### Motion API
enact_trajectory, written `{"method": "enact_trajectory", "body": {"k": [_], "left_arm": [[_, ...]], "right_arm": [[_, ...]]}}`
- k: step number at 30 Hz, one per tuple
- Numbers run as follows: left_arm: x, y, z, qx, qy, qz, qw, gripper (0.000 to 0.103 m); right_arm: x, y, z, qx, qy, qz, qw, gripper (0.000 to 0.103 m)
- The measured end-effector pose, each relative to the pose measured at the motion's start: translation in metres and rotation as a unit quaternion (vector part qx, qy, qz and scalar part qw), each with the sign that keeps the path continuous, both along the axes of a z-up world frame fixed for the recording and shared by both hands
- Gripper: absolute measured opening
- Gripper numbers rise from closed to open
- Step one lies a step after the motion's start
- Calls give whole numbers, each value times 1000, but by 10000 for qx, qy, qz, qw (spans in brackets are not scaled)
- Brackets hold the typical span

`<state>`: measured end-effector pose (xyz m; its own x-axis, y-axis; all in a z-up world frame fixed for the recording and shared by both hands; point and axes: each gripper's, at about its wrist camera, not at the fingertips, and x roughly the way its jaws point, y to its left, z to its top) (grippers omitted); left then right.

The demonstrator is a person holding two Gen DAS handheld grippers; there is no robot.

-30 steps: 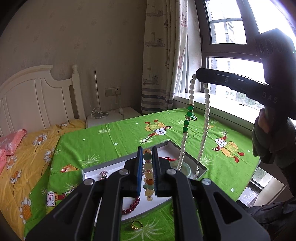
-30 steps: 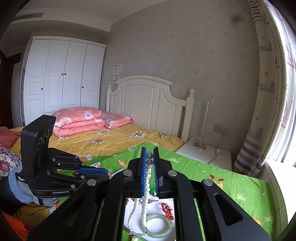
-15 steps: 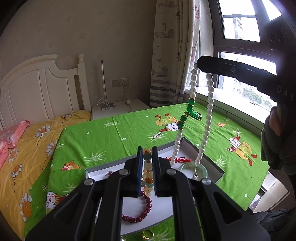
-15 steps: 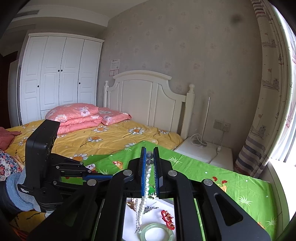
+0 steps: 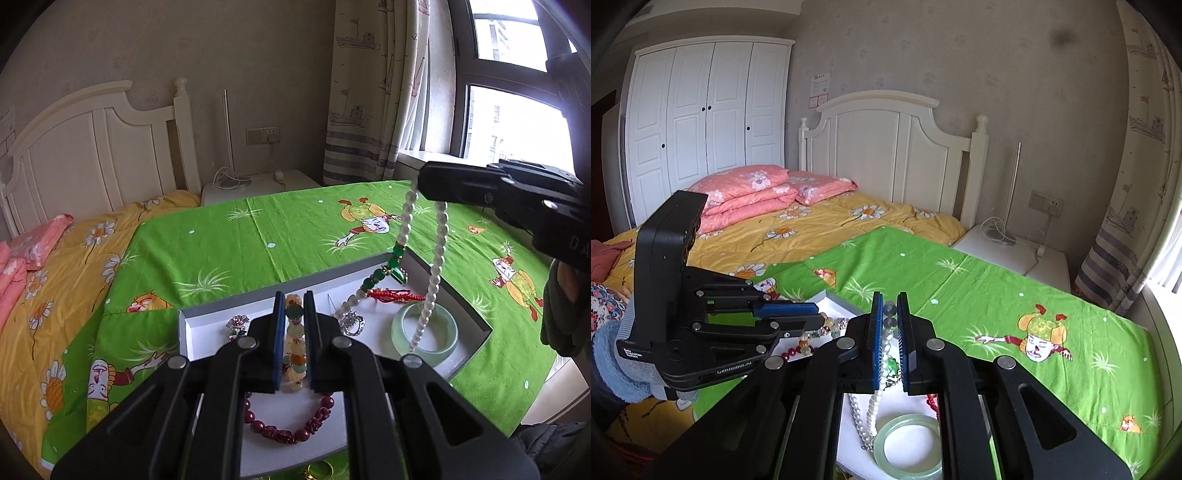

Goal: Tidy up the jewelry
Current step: 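Carry the bead strand into the tray with the left tool while the right tool lowers the pearl necklace there, then withdraw both tools from the tray toward the gold bangle and ring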

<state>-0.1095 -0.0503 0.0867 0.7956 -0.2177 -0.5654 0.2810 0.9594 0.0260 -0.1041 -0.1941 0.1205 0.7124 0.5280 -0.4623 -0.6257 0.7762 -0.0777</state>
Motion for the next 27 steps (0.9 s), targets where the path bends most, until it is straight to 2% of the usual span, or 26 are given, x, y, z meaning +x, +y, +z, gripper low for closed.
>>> {"method": "enact_trajectory", "body": {"k": [7, 8, 9, 11, 12, 13, 15, 17, 23, 27], "left_arm": [[16, 4, -25, 3, 336, 196, 9992, 10], [18, 5, -28, -12, 384, 227, 9990, 13], [19, 6, -30, -22, 421, 264, 9988, 18], [21, 10, -32, -7, 421, 408, 9983, 54], [20, 12, -33, -18, 394, 458, 9982, 61], [19, 14, -33, -38, 368, 474, 9982, 67], [17, 17, -33, 9, 373, 521, 9979, 70], [14, 19, -32, 43, 340, 575, 9978, 80], [1, 26, -29, 14, 147, 812, 9966, 95], [-9, 24, -32, 168, 106, 850, 9962, 96]], "right_arm": [[21, 4, -45, -219, 785, -43, 9967, 10], [24, 4, -50, -256, 875, -97, 9958, 11], [26, 4, -55, -269, 939, -160, 9951, 16], [29, -1, -60, -174, 1073, -244, 9938, 35], [29, -3, -60, -95, 1110, -279, 9934, 54], [27, -6, -60, -9, 1095, -288, 9936, 62], [24, -12, -57, 45, 1026, -291, 9943, 62], [19, -15, -55, 32, 976, -313, 9947, 62], [14, -30, -46, 197, 903, -394, 9949, 66], [6, -38, -45, 269, 885, -409, 9949, 68]]}}
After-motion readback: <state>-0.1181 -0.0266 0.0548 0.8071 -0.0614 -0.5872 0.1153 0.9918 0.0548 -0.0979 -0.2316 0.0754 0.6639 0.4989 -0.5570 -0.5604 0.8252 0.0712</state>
